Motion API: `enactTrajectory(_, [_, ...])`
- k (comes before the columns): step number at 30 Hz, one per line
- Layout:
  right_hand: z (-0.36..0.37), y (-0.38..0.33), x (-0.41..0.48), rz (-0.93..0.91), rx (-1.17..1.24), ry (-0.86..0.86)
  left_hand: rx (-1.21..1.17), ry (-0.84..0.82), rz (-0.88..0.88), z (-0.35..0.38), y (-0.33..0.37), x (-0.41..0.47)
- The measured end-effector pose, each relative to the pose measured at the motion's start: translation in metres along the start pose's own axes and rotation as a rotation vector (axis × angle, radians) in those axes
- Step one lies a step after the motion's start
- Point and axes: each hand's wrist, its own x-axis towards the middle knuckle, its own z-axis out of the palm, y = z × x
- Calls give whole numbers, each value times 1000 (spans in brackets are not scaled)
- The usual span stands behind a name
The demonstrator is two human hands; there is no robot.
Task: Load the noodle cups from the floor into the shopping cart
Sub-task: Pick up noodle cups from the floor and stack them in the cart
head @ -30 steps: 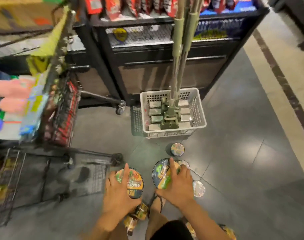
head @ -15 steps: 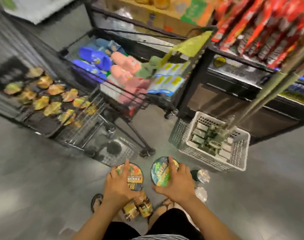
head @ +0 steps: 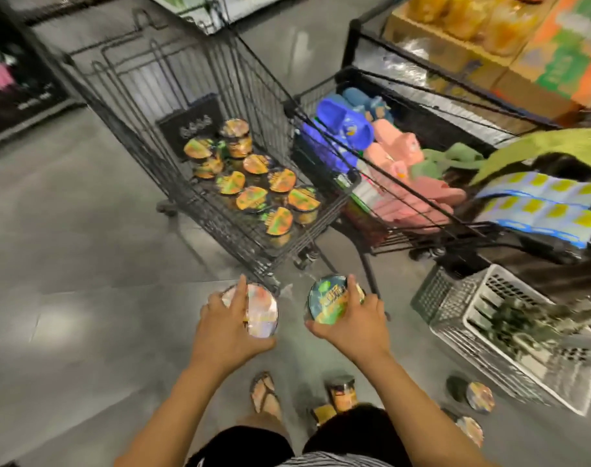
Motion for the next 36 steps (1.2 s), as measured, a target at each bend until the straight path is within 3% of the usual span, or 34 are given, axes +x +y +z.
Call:
enactTrajectory(7, [-20, -82, 28, -104, 11, 106, -125, 247, -43, -80, -26, 24])
enactTrajectory(23, [-78, -182, 176, -135, 64, 121, -178, 317, 57, -190, -12, 167])
enactTrajectory(36, [-73, -246, 344, -58, -2, -48, -236, 88, -130, -197, -19, 340])
